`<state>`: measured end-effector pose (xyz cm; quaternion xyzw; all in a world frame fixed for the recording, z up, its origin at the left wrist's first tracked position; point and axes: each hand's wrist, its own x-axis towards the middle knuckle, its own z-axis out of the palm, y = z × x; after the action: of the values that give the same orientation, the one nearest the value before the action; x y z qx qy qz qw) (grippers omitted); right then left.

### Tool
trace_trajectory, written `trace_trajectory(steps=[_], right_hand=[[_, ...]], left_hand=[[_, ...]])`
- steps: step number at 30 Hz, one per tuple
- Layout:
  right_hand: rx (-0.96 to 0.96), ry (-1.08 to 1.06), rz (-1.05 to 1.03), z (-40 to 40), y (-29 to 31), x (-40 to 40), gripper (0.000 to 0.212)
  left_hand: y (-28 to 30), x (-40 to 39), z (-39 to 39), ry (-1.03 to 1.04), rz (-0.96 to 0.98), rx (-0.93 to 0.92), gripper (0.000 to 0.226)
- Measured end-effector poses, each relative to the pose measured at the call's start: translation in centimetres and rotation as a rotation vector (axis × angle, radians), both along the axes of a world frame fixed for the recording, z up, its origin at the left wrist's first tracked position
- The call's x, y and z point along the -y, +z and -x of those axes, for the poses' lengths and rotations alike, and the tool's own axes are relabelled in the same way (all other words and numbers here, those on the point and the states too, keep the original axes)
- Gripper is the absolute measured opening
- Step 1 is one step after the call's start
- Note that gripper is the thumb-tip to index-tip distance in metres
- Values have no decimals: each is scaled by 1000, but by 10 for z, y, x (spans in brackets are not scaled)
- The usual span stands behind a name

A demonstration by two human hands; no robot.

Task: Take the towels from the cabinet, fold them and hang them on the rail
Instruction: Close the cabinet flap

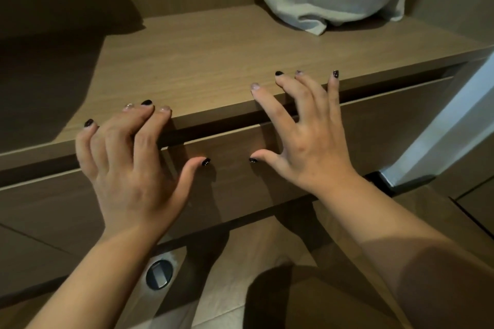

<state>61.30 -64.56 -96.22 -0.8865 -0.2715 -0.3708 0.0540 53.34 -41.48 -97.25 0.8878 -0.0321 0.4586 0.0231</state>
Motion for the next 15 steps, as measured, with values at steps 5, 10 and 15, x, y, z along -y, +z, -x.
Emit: trace_trajectory(steps=[5, 10, 15], right_hand=[[-67, -57, 30, 9, 8, -6, 100], [-211, -186, 180, 17, 28, -16, 105], [-429, -157, 350, 24, 69, -12, 91]], left_hand=[[3, 5, 3, 43, 45, -17, 65], [15, 11, 8, 56, 101, -135, 67], [37, 8, 20, 55, 112, -350, 80]])
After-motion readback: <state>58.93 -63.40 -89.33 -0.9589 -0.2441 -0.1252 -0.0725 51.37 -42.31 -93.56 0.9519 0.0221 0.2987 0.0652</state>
